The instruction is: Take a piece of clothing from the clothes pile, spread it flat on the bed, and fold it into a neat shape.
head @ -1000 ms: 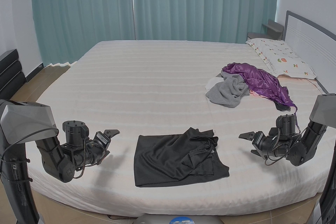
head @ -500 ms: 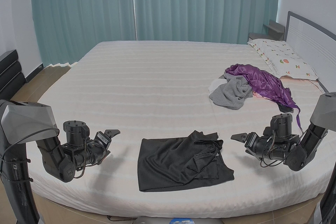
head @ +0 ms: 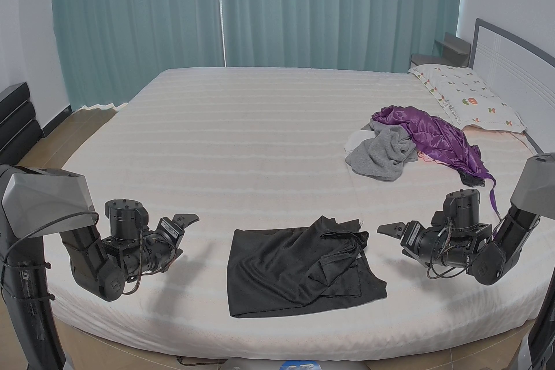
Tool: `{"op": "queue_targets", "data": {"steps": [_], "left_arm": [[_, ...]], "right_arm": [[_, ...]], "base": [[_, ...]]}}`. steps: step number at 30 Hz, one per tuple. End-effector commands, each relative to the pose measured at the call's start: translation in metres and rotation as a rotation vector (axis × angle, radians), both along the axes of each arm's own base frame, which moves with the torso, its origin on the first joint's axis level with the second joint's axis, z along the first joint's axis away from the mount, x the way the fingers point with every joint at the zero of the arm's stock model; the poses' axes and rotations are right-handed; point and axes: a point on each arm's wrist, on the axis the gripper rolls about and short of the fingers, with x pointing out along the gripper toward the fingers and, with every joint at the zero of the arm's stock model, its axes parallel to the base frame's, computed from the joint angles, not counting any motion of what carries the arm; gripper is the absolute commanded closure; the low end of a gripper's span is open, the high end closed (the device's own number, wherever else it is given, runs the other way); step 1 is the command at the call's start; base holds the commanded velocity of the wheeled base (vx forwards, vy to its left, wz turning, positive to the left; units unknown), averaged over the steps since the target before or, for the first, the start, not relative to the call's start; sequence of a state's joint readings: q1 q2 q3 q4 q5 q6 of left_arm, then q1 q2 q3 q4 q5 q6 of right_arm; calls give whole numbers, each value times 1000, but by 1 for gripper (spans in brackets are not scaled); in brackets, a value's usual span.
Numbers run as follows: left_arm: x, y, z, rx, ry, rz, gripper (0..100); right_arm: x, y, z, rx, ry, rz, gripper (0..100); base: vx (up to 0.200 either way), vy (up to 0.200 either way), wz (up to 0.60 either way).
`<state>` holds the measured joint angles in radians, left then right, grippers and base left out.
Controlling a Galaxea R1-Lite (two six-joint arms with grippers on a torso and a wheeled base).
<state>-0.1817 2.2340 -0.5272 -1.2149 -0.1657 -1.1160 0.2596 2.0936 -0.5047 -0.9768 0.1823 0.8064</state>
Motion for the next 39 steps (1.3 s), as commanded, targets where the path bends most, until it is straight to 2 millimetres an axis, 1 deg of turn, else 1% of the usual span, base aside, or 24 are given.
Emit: {"op": "queue_targets", "data": {"steps": [1, 5, 9, 10, 11, 12, 13, 15, 19, 20, 21, 24, 27, 30, 34, 39], "left_arm": [[0, 1, 0, -2, 3, 2, 0], [-1, 1, 0, -2, 3, 2, 0], [-2, 1, 0, 0, 5, 1, 0], [-2, 1, 0, 0, 5, 3, 0], [-3, 1, 0, 1, 7, 3, 0], [-3, 1, 0, 1, 7, 3, 0], [-3, 1, 0, -1, 7, 2, 0], [-3, 1, 0, 1, 7, 3, 0], [-2, 1, 0, 0, 5, 3, 0], [-2, 1, 0, 0, 5, 3, 0], [-2, 1, -1, 1, 7, 3, 0], [-2, 1, 0, 2, 5, 0, 0], [-2, 1, -1, 2, 6, 0, 0], [-2, 1, -1, 3, 6, 0, 0], [-2, 0, -1, 5, 5, -1, 0], [-2, 0, -1, 5, 5, -1, 0]], "right_arm": [[-1, 3, 1, 0, -2, 11, 0], [-6, 16, -1, -19, 4, 36, 0], [-5, 36, -1, -50, -21, 58, 0], [-7, 45, 1, -64, -38, 77, 0], [-8, 50, 2, -72, -45, 84, 0], [-8, 51, 1, -73, -45, 85, 0], [-8, 63, 0, -93, -53, 97, 0], [-9, 76, -1, -122, -53, 117, 0], [-9, 92, 1, -175, -44, 157, 0], [-9, 92, 1, -175, -44, 157, 0], [-8, 99, 2, -211, -40, 182, 0], [-5, 110, 3, -277, -35, 195, 0], [-5, 115, 0, -319, -27, 216, 0], [-4, 116, -4, -347, -29, 237, 0], [-2, 116, -17, -398, -16, 266, 0], [-1, 111, -21, -480, 7, 248, 0]], "base": [[0, 200, 0], [0, 200, 0], [0, 0, 0], [0, 0, 0], [0, 0, 0], [0, 0, 0], [0, 0, 0], [0, 0, 0], [0, 0, 0], [0, 0, 0], [0, 0, 0], [0, 0, 0], [0, 0, 0], [0, 0, 0], [0, 0, 0], [0, 0, 0]]}}
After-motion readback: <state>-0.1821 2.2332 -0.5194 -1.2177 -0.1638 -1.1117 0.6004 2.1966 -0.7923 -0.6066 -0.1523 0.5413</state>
